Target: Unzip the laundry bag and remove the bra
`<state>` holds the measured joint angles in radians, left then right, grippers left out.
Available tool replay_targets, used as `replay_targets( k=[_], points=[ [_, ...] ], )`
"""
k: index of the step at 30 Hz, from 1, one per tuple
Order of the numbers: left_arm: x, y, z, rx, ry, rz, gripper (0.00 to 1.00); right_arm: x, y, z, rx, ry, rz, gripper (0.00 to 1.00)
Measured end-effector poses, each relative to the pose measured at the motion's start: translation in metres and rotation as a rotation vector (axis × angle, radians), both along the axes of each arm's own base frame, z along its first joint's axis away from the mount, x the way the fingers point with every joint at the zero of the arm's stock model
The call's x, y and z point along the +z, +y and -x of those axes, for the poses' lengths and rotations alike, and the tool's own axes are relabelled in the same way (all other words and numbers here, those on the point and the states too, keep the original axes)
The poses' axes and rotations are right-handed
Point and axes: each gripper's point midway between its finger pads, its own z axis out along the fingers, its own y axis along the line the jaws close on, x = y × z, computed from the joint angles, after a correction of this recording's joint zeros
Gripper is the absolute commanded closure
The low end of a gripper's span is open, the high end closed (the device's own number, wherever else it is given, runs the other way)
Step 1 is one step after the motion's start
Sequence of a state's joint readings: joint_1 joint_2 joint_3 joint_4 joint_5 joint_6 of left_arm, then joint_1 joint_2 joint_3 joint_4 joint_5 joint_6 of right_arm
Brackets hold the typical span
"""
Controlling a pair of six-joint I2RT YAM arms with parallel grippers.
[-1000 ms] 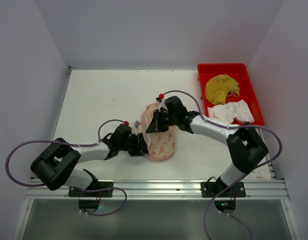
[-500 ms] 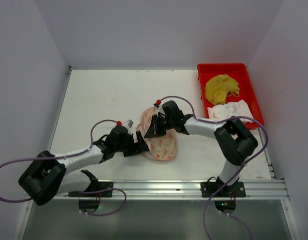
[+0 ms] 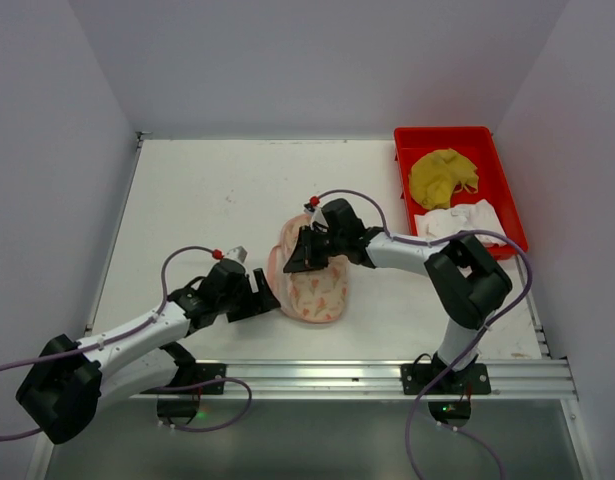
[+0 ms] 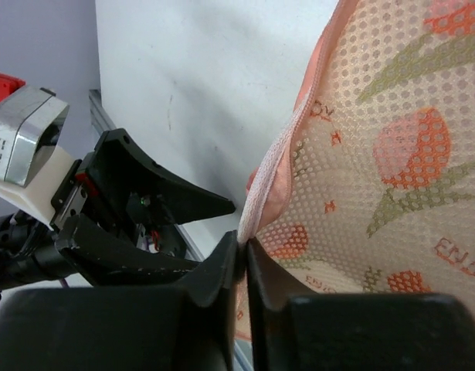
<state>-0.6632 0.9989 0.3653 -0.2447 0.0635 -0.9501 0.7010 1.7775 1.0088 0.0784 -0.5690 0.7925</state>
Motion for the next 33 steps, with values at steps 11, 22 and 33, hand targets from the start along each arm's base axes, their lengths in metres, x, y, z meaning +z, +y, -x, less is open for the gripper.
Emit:
replay_targets(
  k=[11,22,33],
  points=[
    [0.007,0.02,-0.015,0.065,-0.009,-0.048,0.16,-0.001,0.003,-0.005,0.013,0.0,0.018,0.15],
    [0.088,0.049,-0.094,0.15,-0.209,-0.066,0.04,0.113,-0.126,-0.101,-0.314,-0.315,0.073,0.11],
    [0.183,0.122,-0.129,0.271,-0.402,-0.2,0.0,0.26,-0.311,-0.049,-0.882,-0.742,0.237,0.01]
  ],
)
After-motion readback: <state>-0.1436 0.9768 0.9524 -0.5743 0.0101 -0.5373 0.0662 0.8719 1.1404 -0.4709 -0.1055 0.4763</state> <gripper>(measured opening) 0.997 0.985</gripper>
